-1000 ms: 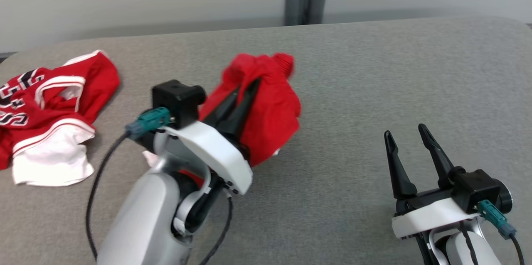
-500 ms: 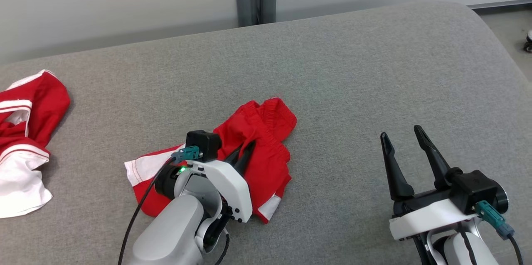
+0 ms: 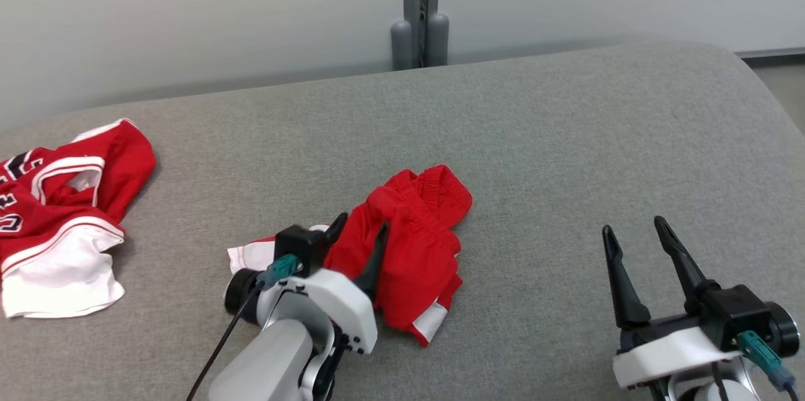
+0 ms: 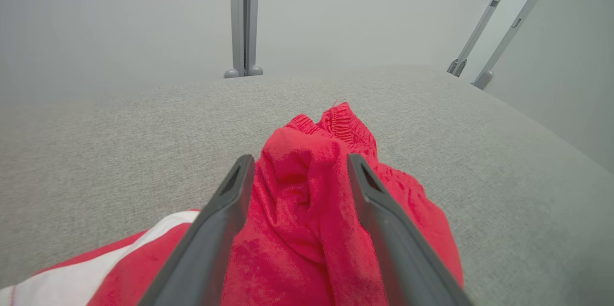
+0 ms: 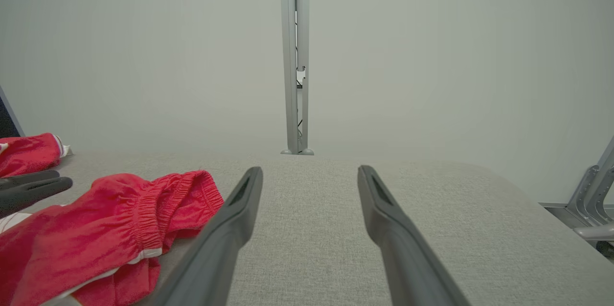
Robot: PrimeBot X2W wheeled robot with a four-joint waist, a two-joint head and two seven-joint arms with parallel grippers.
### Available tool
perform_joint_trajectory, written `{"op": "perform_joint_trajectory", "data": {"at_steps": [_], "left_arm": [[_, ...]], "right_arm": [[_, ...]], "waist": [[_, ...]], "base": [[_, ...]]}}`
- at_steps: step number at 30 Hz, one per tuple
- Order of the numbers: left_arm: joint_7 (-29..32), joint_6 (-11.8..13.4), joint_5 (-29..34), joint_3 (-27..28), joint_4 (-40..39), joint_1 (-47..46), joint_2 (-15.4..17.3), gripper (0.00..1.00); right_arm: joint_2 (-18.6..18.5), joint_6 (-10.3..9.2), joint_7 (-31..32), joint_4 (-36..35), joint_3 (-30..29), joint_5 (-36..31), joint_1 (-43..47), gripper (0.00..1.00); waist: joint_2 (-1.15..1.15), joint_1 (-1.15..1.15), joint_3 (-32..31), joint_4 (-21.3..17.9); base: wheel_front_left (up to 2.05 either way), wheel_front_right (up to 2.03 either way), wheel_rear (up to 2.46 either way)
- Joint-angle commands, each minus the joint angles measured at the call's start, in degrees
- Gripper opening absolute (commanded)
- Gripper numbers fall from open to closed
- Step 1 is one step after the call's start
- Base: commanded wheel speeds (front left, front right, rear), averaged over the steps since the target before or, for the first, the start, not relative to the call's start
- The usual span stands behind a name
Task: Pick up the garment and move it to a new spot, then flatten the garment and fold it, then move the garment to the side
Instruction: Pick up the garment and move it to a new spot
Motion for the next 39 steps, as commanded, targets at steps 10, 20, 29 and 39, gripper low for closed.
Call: {"op": "perform_joint_trajectory", "data": {"at_steps": [10,20,29,39], "left_arm": [[-0.9,7.5,8.6,12.8,-18.1,17.7,9.3,1.0],[-0.9,7.6,16.5,28.0,-30.9,35.0,8.7,1.0],[-0.9,5.0,20.2,37.7,-31.7,39.3,5.4,1.0],[-0.9,1.5,24.1,41.3,-30.8,37.7,2.6,1.0]], "right_arm": [[-0.4,0.01,-0.3,-2.3,-5.6,-4.0,7.1,1.0],[-0.4,0.01,-0.3,-1.4,-7.0,-3.8,9.5,1.0],[-0.4,0.01,-0.3,0.5,-7.0,-3.7,10.0,1.0],[-0.4,0.01,-0.3,1.4,-5.8,-3.2,8.9,1.0]], "waist": [[0.0,0.0,-6.7,7.1],[0.0,0.0,-9.5,5.6],[0.0,0.0,-10.3,5.5],[0.0,0.0,-10.1,6.1]], "base": [[0.0,0.0,0.0],[0.0,0.0,0.0],[0.0,0.0,0.0],[0.0,0.0,0.0]]}}
